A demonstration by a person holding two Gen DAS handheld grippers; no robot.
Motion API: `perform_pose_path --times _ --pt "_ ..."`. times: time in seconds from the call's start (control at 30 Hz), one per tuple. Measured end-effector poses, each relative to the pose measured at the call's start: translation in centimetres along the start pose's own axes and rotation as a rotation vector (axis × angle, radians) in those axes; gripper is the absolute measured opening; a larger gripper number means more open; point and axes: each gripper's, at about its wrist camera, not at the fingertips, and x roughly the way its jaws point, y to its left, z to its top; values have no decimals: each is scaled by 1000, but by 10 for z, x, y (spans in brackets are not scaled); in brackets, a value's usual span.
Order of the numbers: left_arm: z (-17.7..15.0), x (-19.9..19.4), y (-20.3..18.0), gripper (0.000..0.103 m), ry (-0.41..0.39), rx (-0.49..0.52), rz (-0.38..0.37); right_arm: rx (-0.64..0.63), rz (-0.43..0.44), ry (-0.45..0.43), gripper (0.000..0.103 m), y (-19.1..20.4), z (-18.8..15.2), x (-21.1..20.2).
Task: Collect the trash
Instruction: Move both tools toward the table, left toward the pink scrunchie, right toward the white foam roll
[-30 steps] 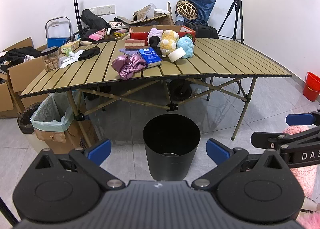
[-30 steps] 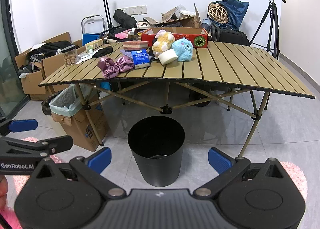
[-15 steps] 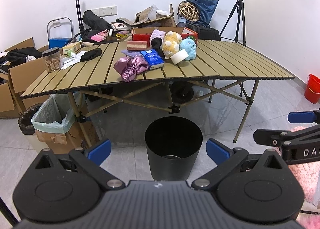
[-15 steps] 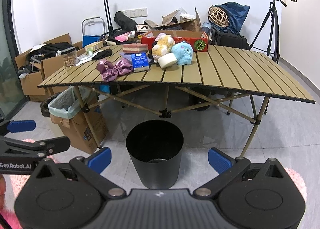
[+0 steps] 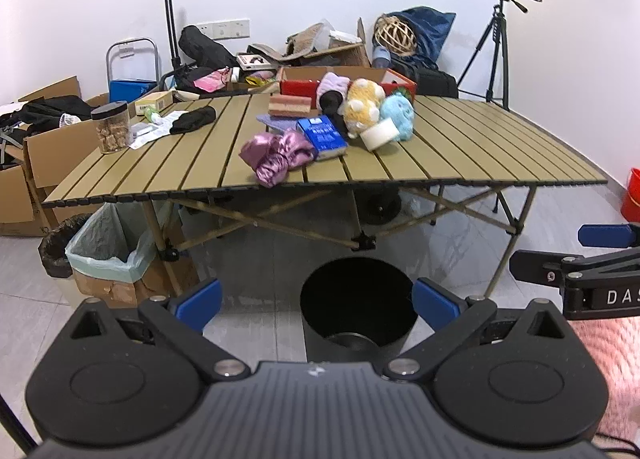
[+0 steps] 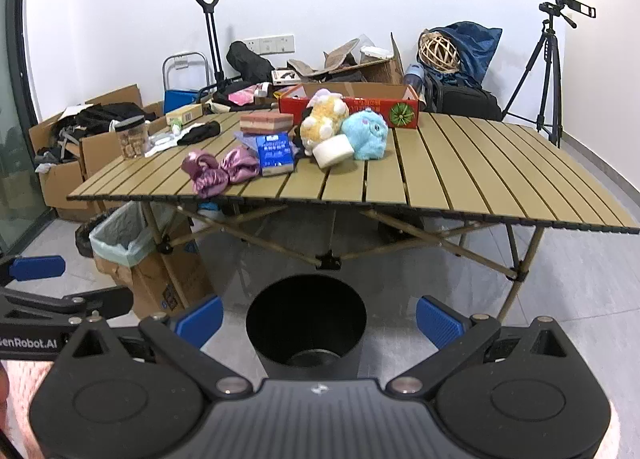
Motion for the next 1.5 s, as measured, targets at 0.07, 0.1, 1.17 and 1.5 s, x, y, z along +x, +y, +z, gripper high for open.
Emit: perform_pose_path --times 0.07,0.1,1.17,1.5 --pt "4 5 2 103 -7 -11 5 1 5 -11 103 0 7 7" --pt "7 9 4 103 -11 -19 8 0 7 -16 103 0 9 11" --pt "86 124 30 103 -124 -125 86 37 28 -175 103 -12 92 141" --pt "107 170 32 103 -146 -125 129 30 24 -204 103 -14 108 183"
